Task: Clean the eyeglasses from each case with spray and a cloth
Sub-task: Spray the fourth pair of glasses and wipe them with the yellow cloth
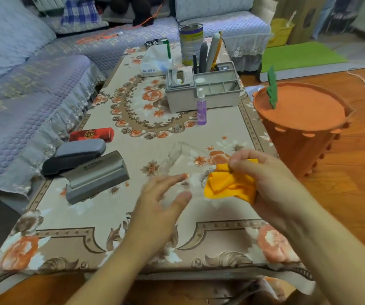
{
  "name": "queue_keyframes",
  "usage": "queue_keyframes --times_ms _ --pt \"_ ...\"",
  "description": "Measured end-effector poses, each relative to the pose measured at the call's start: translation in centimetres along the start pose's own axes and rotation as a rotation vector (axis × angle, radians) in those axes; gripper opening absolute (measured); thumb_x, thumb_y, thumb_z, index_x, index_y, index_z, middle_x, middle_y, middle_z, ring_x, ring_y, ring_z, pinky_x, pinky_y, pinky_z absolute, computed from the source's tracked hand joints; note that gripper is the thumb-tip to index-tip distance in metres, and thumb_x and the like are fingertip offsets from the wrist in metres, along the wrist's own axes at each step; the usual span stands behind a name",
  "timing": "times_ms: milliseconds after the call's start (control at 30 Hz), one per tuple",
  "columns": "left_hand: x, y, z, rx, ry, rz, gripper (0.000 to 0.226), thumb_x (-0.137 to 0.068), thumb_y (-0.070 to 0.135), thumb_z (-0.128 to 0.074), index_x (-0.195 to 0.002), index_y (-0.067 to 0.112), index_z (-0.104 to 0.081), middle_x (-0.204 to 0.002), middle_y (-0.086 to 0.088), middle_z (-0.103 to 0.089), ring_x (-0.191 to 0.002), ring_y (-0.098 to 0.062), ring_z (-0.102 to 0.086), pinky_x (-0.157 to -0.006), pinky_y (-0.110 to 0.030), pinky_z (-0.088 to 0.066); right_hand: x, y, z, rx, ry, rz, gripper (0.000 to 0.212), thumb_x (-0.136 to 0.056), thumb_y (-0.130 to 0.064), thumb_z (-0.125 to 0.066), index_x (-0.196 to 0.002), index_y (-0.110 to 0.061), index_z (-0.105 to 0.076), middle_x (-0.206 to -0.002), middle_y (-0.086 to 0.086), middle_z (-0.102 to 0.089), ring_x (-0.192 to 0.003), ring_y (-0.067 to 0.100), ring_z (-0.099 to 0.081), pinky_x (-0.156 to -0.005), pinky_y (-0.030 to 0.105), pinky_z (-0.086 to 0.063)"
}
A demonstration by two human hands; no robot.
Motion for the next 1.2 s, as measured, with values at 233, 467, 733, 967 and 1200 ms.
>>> queue_keyframes --times_ms 233,467,733,967,1200 --pt "1.0 0.8 -2.8 0.754 -0.005 0.263 0.045 -0.075 0.017 -0.078 -0.118 0.009 -0.068 -0.107 -0.017 -0.075 -0.104 -0.036 -0.071 -0.092 -0.040 -0.057 1.0 0.7 -1.3 0.027 0.024 0.208 0.025 -0.083 0.002 -0.071 -0.106 -0.008 -0.071 -0.083 0.006 -0.071 -0.084 0.020 -0.068 -0.078 0.030 -0.054" --pt "1.1 1.6 0.3 0.453 0.041 0.157 0.011 -0.089 0.015 -0.072 -0.097 0.018 -0.078 -0.088 -0.002 -0.078 -0.078 -0.016 -0.073 -0.069 -0.023 -0.057 1.3 0.5 -0.3 0.509 0.041 0.225 0.030 -0.091 0.003 -0.065 -0.105 -0.023 -0.073 -0.077 -0.001 -0.061 -0.072 0.011 -0.058 -0.066 0.024 -0.048" --pt "2.0 1.6 1.1 0.329 -0.197 0.093 0.021 -0.089 0.004 -0.069 -0.092 0.018 -0.083 -0.077 0.003 -0.069 -0.047 0.000 -0.056 -0.045 -0.012 -0.042 1.7 3.7 -1.5 1.088 -0.356 -0.091 0.019 -0.090 -0.010 -0.062 -0.091 -0.026 -0.072 -0.070 -0.001 -0.057 -0.066 0.015 -0.056 -0.072 0.043 -0.053" --pt "0.9 0.8 4.3 0.348 -0.123 0.046 0.031 -0.078 0.013 -0.075 -0.104 0.029 -0.080 -0.077 -0.004 -0.066 -0.074 -0.017 -0.066 -0.073 -0.026 -0.056 0.4 0.6 1.4 0.835 -0.183 -0.016 0.029 -0.089 -0.040 -0.074 -0.083 -0.011 -0.072 -0.081 0.005 -0.071 -0.079 0.034 -0.063 -0.074 0.047 -0.053" --pt "2.4 -2.1 2.1 0.049 -0.531 0.186 0.030 -0.080 0.032 -0.084 -0.106 0.041 -0.073 -0.104 0.009 -0.069 -0.093 -0.014 -0.067 -0.089 -0.037 -0.057 1.6 -2.4 -0.7 0.758 -0.446 0.378 0.026 -0.095 -0.033 -0.067 -0.081 -0.010 -0.067 -0.081 0.012 -0.066 -0.078 0.032 -0.064 -0.074 0.041 -0.055"
Point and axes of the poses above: each hand's wrist, its own x-axis away from the middle knuckle, its own z-axis out of the back of the hand, y = z × x, the point moved 5 cm from there along -x, towards the middle knuckle
